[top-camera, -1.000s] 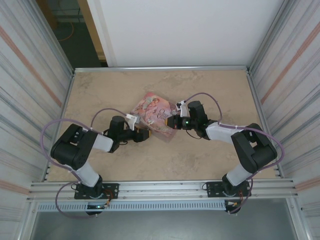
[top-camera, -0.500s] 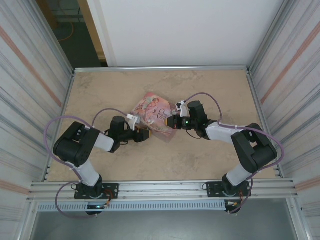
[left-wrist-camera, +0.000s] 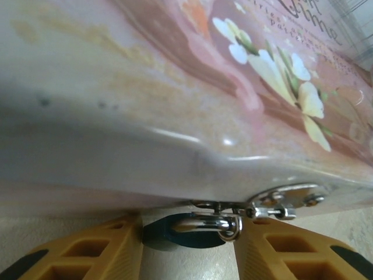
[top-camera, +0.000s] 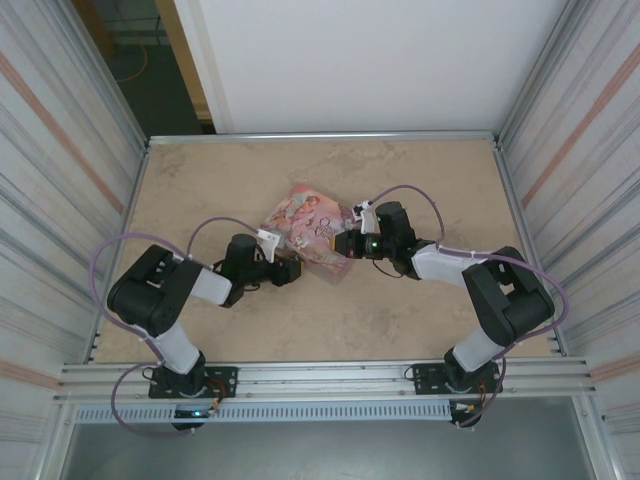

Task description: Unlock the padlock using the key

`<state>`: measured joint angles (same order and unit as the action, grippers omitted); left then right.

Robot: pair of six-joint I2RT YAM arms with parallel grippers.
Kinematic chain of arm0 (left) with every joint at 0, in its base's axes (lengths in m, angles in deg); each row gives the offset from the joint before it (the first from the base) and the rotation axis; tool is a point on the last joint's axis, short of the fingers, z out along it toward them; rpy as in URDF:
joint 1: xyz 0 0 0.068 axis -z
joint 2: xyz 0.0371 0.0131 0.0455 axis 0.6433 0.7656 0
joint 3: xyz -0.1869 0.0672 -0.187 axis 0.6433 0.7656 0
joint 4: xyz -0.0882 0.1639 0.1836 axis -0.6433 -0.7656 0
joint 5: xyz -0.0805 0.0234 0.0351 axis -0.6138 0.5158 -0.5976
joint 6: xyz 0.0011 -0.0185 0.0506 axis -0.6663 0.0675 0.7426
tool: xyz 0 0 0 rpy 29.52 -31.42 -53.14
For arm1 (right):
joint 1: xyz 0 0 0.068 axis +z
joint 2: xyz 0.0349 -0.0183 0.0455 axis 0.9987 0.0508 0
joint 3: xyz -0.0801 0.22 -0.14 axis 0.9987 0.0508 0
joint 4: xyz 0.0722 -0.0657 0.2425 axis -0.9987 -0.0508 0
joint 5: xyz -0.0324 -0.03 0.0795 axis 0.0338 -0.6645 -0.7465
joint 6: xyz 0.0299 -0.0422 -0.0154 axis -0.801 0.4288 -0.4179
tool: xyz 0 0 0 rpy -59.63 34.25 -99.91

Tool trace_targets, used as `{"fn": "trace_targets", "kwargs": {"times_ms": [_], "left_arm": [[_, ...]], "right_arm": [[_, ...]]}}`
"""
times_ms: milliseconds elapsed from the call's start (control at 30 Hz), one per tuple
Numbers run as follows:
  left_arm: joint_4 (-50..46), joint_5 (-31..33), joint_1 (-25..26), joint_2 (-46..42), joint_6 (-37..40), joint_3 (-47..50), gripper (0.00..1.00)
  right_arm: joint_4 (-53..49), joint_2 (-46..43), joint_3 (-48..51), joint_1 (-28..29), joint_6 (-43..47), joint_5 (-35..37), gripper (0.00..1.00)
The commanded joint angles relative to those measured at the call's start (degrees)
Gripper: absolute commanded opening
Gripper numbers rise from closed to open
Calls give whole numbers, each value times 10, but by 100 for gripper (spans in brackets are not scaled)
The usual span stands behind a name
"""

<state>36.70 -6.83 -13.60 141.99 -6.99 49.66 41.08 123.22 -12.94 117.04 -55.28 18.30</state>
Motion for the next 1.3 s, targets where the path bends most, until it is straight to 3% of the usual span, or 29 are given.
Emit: {"fn": "trace_targets", "kwargs": {"times_ms": [0,467,733,1267], "left_arm": [[-26,1,17,-15,15,-13,43],[-33,32,33,-40,12,-14,31],[-50,66,33,-60,3,-12,37],[-49,65,33,-37,-1,-27,37]], "right_arm": [[-36,10,21,-1,15,14,0],[-38,-6,21,1,15,14,0],[-42,-10,20,2,17,14,0],[-43,-9,18,6,17,15,0]]}}
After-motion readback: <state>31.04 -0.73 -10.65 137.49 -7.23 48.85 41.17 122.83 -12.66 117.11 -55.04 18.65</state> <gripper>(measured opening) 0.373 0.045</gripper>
